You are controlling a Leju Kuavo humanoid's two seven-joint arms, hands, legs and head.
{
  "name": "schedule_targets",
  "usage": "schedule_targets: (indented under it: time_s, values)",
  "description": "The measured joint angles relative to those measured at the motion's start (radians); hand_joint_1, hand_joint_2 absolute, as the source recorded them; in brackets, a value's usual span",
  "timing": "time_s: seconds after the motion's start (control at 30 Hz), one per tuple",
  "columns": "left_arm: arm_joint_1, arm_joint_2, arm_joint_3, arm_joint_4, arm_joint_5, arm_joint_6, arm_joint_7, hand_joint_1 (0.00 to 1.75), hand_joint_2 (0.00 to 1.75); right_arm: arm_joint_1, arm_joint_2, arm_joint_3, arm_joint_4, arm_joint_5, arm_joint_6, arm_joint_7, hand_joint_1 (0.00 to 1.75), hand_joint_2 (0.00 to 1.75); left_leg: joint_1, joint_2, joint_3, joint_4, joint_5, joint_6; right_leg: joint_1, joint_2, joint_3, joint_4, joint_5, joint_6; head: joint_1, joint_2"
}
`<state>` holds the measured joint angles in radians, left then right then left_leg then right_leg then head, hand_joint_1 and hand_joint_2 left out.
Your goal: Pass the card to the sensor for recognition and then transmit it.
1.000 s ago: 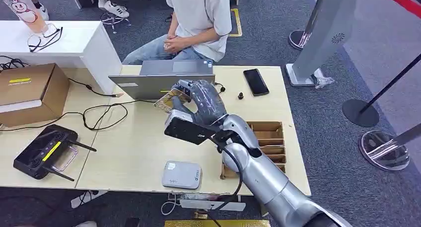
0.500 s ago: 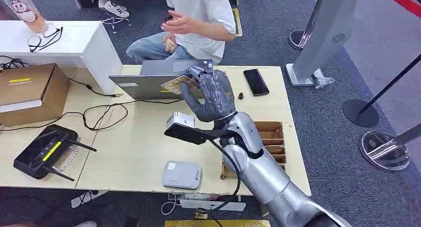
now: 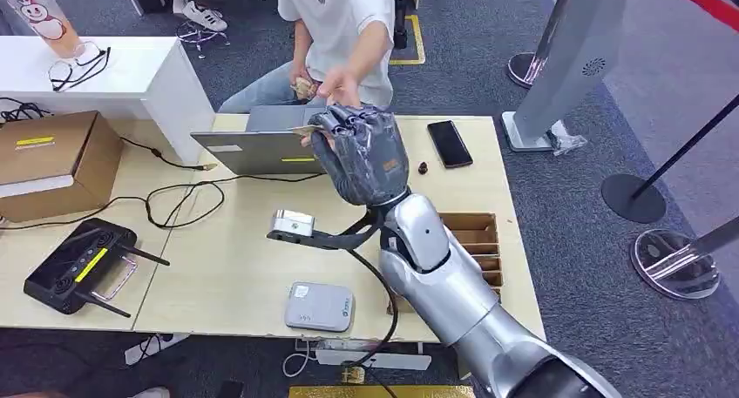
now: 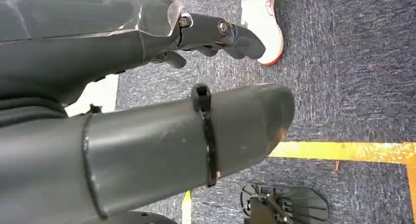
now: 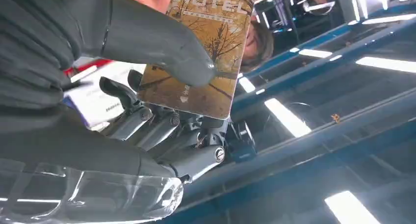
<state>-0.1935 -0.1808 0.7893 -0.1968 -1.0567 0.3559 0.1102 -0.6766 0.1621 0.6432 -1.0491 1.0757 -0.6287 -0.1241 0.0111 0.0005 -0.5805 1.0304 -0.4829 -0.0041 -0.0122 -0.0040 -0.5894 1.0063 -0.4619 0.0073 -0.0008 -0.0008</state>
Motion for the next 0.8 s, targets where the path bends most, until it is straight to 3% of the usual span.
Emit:
schedule_targets:
  time_s: [0.43,0.47,0.5,0.53,0.8]
  values:
    - [0.000,0.000,0.000,0.000,0.001,0.000,0.000,0.00,0.00,-0.075,0.050,0.002,0.158,0.124,0.005,0.072,1.75,1.75,0.000,0.000,0.000,0.000,0.000,0.000,0.000,0.000,0.000,0.000,0.000,0.000,0.000,0.000]
    - [0.001,0.000,0.000,0.000,0.002,0.001,0.001,0.00,0.00,-0.077,0.053,0.002,0.166,0.125,0.007,0.074,0.10,1.75,0.000,0.000,0.000,0.000,0.000,0.000,0.000,0.000,0.000,0.000,0.000,0.000,0.000,0.000]
    - [0.001,0.000,0.000,0.000,0.004,0.001,0.001,0.00,0.00,-0.080,0.056,0.002,0.176,0.126,0.006,0.076,0.10,1.75,0.000,0.000,0.000,0.000,0.000,0.000,0.000,0.000,0.000,0.000,0.000,0.000,0.000,0.000]
    - [0.002,0.000,0.000,0.000,0.004,0.002,0.001,0.00,0.00,-0.083,0.059,0.002,0.184,0.127,0.006,0.077,0.00,1.75,0.000,0.000,0.000,0.000,0.000,0.000,0.000,0.000,0.000,0.000,0.000,0.000,0.000,0.000]
    - [0.010,0.000,0.002,0.000,0.011,0.002,0.000,0.00,0.00,-0.092,0.076,0.002,0.221,0.141,0.000,0.081,0.00,1.75,0.000,0.000,0.000,0.000,0.000,0.000,0.000,0.000,0.000,0.000,0.000,0.000,0.000,0.000]
